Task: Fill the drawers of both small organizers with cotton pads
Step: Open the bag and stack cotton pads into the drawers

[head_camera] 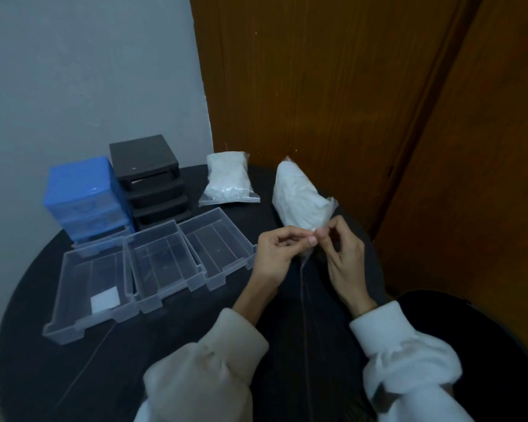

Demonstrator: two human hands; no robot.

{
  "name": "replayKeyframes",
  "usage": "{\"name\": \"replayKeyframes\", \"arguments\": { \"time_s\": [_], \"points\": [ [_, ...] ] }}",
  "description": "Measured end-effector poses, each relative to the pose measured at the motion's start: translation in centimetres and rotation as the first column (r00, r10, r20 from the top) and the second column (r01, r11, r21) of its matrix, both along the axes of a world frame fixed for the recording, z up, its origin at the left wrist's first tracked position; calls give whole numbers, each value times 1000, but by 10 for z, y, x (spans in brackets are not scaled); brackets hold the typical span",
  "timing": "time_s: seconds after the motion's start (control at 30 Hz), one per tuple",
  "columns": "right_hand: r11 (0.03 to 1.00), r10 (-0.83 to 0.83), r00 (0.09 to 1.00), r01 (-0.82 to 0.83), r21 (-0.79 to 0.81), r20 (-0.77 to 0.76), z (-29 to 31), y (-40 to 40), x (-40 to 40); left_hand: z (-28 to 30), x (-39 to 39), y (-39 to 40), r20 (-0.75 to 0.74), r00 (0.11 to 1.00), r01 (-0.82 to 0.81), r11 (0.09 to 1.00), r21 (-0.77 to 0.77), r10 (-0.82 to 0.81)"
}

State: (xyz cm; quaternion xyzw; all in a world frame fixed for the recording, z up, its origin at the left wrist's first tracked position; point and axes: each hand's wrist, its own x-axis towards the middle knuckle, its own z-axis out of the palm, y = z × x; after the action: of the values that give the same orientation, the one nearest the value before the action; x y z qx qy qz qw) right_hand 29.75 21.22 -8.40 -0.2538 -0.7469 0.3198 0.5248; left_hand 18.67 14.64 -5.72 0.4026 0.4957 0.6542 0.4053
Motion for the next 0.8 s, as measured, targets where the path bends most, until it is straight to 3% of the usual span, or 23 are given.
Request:
{"name": "replayKeyframes", "arguments": {
  "time_s": [0.2, 0.3, 0.4, 0.5, 0.8],
  "points": [
    [997, 0, 998, -5, 78, 66, 2, 0, 2, 1, 1, -1, 74, 997, 10, 1000, -4, -9],
    [996, -31, 993, 21, 88, 110, -2, 0, 1, 2, 2, -2, -83, 993, -81, 996, 35, 84],
    [991, -91, 986, 75, 114, 138, -6, -1, -1, 0, 8, -4, -442, 870, -172, 975, 141, 217],
    [978, -137, 977, 107, 180, 162, -6, -2, -2, -6, 12, -6, -664, 694, -144, 957, 251, 278],
    [926, -266, 951, 207, 315, 156, -2, -7, -7, -11, 8, -1, -796, 486, -85, 926, 367, 360]
  ]
}}
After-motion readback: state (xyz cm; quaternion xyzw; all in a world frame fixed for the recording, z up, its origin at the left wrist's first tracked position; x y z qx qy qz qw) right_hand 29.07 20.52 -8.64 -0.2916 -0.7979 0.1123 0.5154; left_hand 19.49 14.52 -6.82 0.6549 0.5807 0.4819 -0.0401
